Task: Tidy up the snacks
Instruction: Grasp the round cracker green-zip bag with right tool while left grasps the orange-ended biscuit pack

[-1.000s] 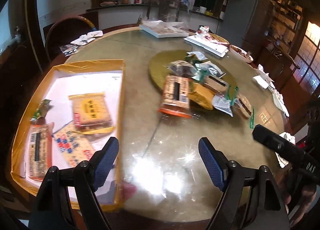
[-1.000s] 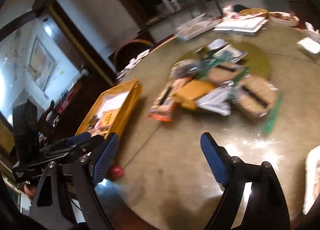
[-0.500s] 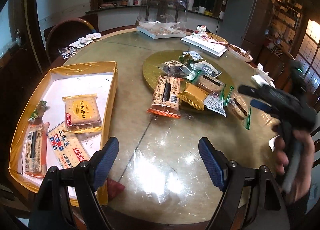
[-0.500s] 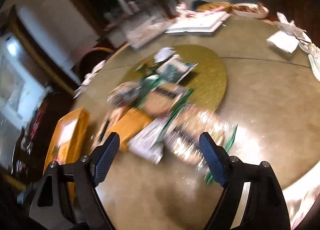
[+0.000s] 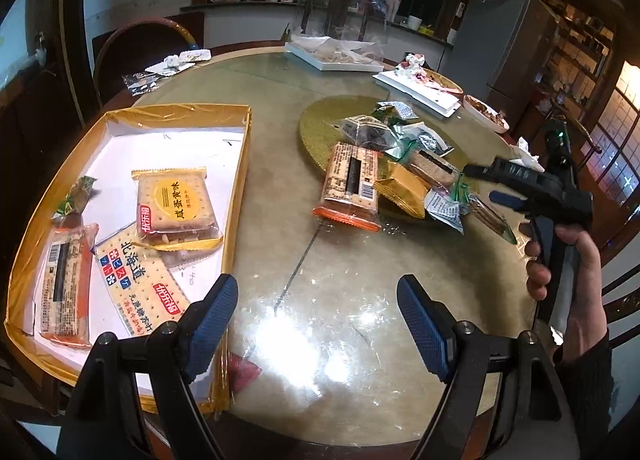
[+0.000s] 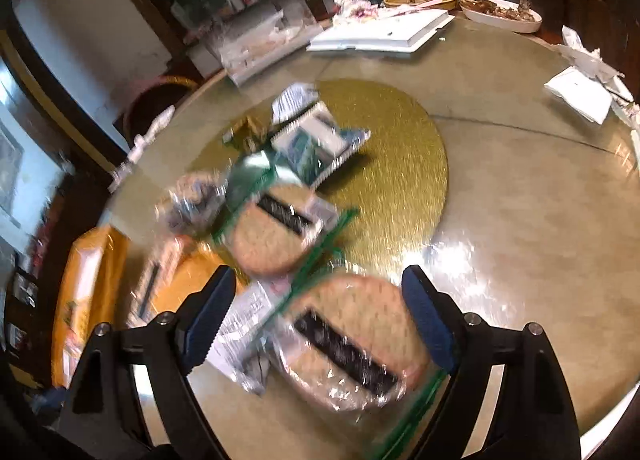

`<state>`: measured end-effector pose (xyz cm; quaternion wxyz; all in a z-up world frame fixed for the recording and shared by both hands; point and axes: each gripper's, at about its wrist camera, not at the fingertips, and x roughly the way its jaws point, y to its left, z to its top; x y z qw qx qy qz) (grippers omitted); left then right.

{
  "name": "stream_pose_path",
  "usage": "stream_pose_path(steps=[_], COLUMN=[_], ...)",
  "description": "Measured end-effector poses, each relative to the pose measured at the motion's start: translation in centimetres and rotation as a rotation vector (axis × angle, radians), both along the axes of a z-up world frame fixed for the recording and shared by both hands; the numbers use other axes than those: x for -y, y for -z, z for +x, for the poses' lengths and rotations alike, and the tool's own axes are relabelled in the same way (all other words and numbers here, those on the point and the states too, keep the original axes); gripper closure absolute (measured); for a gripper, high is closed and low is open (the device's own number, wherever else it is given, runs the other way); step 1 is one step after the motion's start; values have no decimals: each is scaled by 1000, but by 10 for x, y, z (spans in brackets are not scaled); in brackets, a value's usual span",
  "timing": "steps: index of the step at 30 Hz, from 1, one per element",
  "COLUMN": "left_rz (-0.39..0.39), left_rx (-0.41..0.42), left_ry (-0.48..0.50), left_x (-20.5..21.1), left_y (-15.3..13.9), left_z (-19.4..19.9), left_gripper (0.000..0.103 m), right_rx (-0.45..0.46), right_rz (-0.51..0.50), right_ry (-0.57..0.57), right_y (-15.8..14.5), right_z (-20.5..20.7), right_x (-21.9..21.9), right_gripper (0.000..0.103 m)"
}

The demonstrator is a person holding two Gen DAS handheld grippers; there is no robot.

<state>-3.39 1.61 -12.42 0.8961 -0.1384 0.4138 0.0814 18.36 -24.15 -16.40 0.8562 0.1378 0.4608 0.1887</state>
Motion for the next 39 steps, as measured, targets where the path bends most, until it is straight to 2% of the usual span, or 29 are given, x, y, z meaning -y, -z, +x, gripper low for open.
stream_pose_path(steps=[5,12,16,26,30,35,39], left_rz=[-22,-44,-54,-33,-27,10,72], left_rx=[8,7,2,-16,-74,-149,-219], left_ry=[-11,-26,-23,18,71,105,120], left_x=[-7,-15,-17,-6,-2,-1,6], left_y=[0,0,1,3,9,24,45], left_z=[-3,2,7,14,46,107,147], left_gripper=[21,21,21,21,21,21,21], right_rx=[-68,-69,-46,-59,4,62,85], right_rz=[-9,29,-27,5,-128,-200,-239], right_ry=[12,-67,-129,-248,-292,-286,-235], right_y=[7,4,9,17,17,19,21], right_z=[8,-54,-88,-138,-162,-178,-181], right_x=[-1,-6,-18,-15,-40,-56,-53], right_gripper=[18,18,18,14,13,13,22])
